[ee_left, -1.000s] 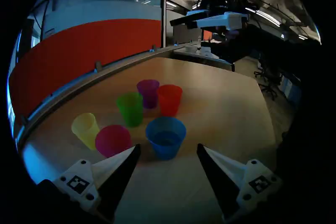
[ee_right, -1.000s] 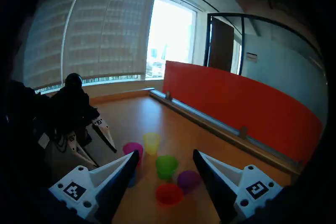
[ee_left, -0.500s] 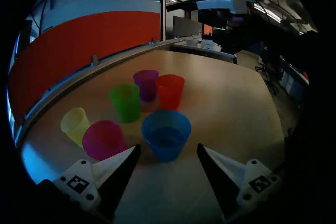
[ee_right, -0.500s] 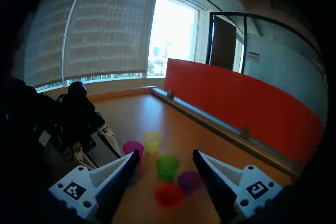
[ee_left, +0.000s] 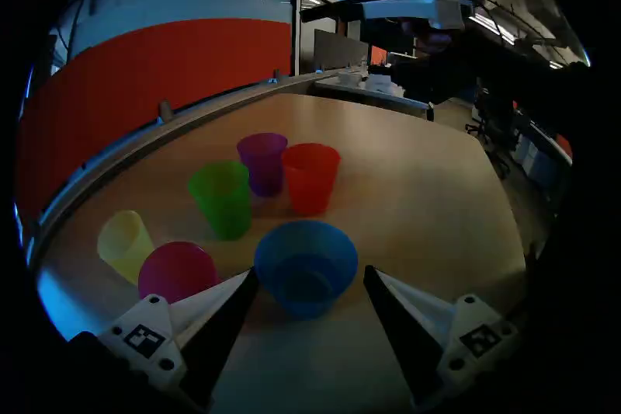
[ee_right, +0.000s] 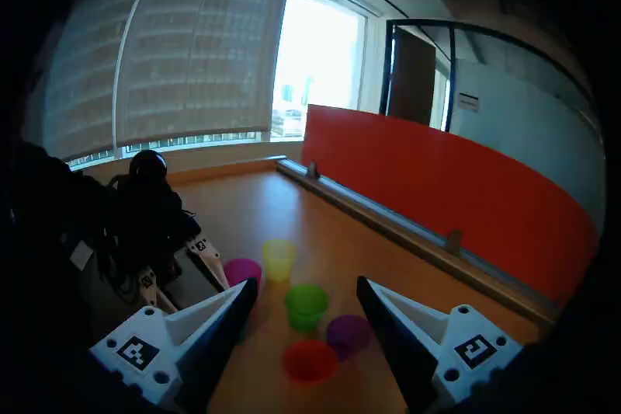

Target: Pour water

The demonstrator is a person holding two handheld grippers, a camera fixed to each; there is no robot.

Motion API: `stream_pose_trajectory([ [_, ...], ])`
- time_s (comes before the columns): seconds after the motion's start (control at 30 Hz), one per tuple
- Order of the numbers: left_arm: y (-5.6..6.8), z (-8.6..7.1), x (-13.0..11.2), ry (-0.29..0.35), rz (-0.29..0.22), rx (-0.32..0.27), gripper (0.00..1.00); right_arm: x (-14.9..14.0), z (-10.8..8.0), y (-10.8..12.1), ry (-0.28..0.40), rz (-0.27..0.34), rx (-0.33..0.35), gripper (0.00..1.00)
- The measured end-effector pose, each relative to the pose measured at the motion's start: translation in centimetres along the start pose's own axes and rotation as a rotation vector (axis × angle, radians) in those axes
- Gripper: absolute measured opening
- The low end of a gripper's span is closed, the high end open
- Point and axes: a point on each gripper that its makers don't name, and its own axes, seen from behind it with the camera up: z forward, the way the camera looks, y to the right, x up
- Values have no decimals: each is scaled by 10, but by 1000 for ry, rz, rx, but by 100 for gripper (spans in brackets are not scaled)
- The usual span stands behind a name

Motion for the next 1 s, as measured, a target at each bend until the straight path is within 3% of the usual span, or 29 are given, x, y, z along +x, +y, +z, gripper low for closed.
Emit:
stream_pose_trajectory([
  [0.57,-1,15,3,-17,26,-9,99,-4,3,1,-6,2,0,99],
  [0.77,-4,15,3,-15,8,-10,89,-4,3,3,-6,2,-5,100],
  [1.0,-4,15,2,-26,8,-4,88,-4,3,4,-6,2,-6,99],
])
